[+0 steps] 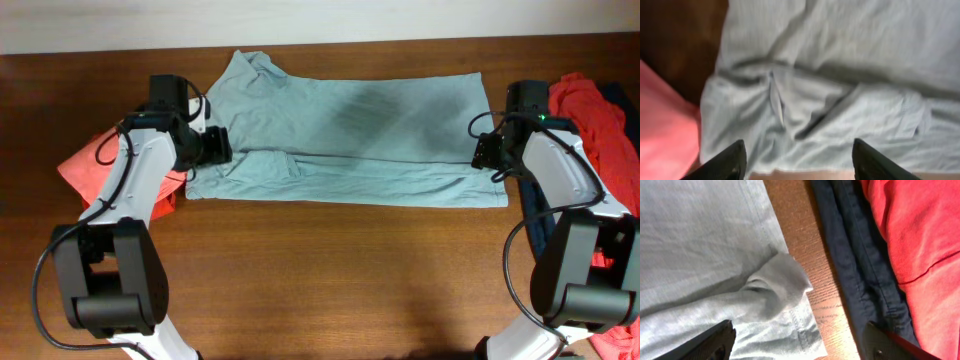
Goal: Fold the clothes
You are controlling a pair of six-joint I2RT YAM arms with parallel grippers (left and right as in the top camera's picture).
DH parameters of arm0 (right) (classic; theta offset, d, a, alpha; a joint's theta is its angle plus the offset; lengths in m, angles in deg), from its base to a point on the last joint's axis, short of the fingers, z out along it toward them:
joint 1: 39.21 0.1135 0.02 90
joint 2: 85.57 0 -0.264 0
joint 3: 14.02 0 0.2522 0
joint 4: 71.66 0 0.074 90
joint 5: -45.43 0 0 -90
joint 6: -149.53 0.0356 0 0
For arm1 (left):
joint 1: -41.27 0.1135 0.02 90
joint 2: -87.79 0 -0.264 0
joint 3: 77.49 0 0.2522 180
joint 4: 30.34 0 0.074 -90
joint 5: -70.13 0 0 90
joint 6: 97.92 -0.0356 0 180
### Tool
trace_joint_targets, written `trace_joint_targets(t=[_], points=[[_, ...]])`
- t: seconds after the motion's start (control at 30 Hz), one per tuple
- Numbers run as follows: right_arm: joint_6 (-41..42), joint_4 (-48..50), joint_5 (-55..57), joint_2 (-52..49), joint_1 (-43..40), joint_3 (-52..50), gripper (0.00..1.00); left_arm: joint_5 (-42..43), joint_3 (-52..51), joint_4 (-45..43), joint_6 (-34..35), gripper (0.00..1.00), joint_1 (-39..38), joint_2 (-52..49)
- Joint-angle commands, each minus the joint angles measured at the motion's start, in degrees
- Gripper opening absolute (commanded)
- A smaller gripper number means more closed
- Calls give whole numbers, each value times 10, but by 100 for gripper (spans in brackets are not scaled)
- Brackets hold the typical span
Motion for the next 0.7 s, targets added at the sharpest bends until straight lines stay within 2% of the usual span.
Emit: trace_joint_targets(t=[0.0,0.2,0.57,0.67], points=[[2,-17,11,-3,-1,7,87,8,4,30,1,67,1,12],[-22,-28,-14,-3,-1,7,83,-5,-16,19,1,65,1,12],[-37,-9,-29,-8,-1,-16,83,-14,-99,-78,-17,64,1,3],[-37,-6,-36,-24,-1,-18,79,-14,-125,-113,-21,63,1,3]])
